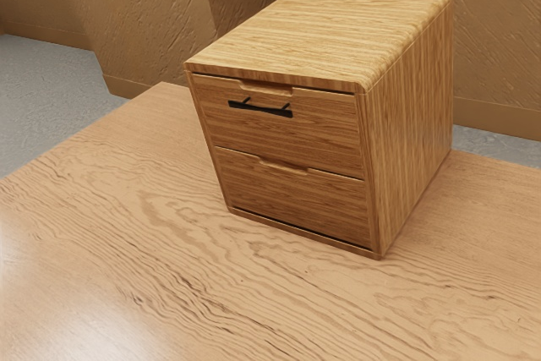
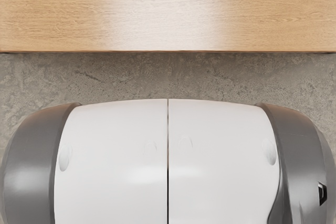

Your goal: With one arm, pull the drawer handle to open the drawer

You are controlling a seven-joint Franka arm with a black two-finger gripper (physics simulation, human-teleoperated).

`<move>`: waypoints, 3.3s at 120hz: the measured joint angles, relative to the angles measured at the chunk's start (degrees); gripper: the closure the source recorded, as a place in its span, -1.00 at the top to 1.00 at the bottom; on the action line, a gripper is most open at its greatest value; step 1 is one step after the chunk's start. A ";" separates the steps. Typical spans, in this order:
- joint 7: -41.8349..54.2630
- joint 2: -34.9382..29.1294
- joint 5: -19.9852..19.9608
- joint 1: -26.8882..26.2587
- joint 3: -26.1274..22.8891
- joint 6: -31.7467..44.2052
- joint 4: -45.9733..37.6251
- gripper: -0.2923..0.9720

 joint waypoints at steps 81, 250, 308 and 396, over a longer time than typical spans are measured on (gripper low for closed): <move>0.00 0.09 0.00 -0.02 0.00 1.59 0.00 0.54; 0.00 0.17 0.00 -0.02 0.00 39.78 -41.86 0.54; 0.00 0.18 0.00 -0.02 0.00 59.43 -61.33 0.54; 0.00 0.18 0.00 -0.02 0.00 81.99 -81.34 0.54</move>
